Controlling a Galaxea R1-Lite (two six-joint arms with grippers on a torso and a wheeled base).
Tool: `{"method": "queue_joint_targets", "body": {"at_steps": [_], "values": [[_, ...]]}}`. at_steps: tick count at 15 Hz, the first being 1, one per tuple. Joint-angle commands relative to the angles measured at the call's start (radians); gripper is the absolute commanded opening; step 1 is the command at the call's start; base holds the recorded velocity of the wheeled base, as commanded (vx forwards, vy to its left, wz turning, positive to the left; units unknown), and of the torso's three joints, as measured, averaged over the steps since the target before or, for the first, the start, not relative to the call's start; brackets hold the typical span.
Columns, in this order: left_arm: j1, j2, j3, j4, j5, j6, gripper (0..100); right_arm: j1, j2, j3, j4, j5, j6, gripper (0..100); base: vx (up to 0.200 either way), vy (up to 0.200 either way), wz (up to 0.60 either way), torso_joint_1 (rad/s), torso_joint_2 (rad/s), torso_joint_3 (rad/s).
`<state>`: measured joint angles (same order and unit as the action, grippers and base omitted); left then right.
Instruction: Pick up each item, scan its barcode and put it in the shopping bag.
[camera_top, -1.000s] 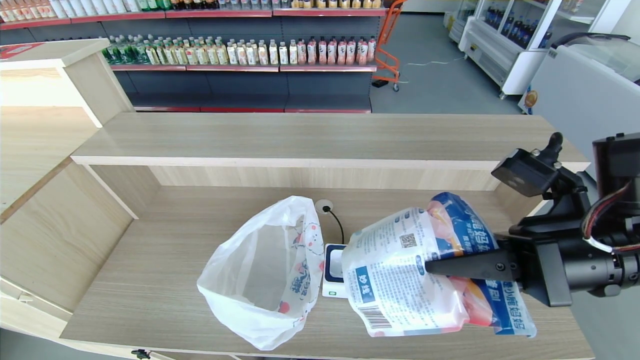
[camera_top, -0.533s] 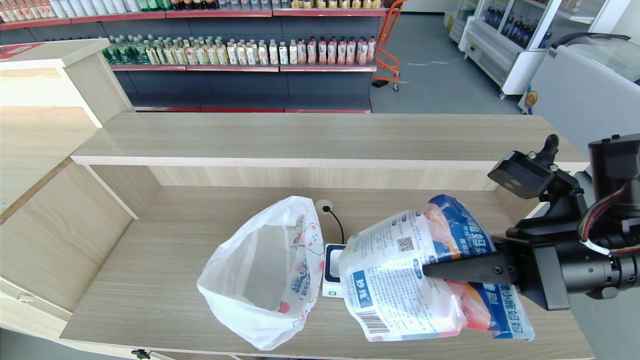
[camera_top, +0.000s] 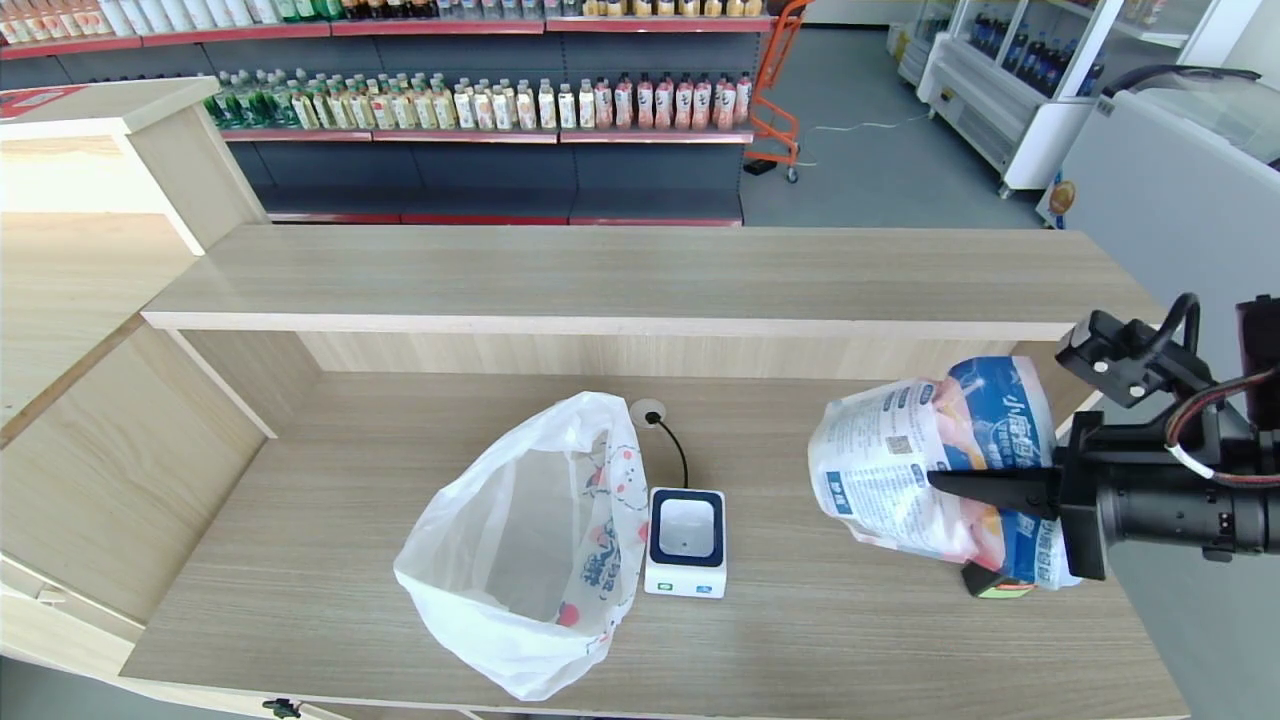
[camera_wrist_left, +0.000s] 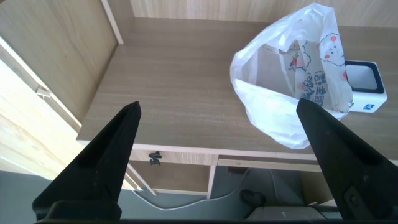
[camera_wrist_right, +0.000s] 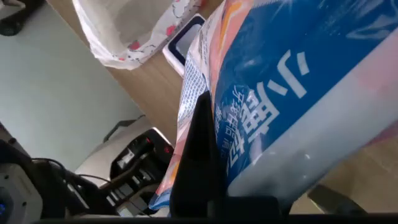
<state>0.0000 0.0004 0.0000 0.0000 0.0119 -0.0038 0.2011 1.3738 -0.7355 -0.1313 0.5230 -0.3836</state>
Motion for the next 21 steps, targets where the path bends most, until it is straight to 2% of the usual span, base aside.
{"method": "queue_joint_targets", "body": {"at_steps": [1, 5, 6, 9, 13, 15, 21], "values": [[0.000, 0.000, 0.000, 0.000, 0.000, -0.001, 100, -0.063, -0.035, 0.051, 0.002, -0.124, -0.090, 0, 0.000, 0.000, 0.00, 0.000, 0.00, 0.000], [0.000, 0.000, 0.000, 0.000, 0.000, -0.001, 100, -0.069, -0.042, 0.059, 0.007, -0.247, -0.416, 0, 0.000, 0.000, 0.00, 0.000, 0.00, 0.000], [0.000, 0.000, 0.000, 0.000, 0.000, -0.001, 100, -0.071, -0.042, 0.059, 0.007, -0.248, -0.480, 0, 0.000, 0.000, 0.00, 0.000, 0.00, 0.000], [0.000, 0.000, 0.000, 0.000, 0.000, 0.001, 100, -0.069, -0.044, 0.065, 0.004, -0.248, -0.569, 0, 0.000, 0.000, 0.00, 0.000, 0.00, 0.000], [0.000, 0.000, 0.000, 0.000, 0.000, 0.002, 100, -0.068, -0.062, 0.099, -0.001, -0.239, -0.575, 0, 0.000, 0.000, 0.00, 0.000, 0.00, 0.000], [0.000, 0.000, 0.000, 0.000, 0.000, 0.004, 100, -0.068, -0.073, 0.104, -0.001, -0.190, -0.564, 0, 0.000, 0.000, 0.00, 0.000, 0.00, 0.000], [0.000, 0.000, 0.000, 0.000, 0.002, -0.007, 100, -0.071, -0.065, 0.097, -0.004, -0.113, -0.474, 0, 0.000, 0.200, 0.00, 0.005, 0.00, 0.003]]}}
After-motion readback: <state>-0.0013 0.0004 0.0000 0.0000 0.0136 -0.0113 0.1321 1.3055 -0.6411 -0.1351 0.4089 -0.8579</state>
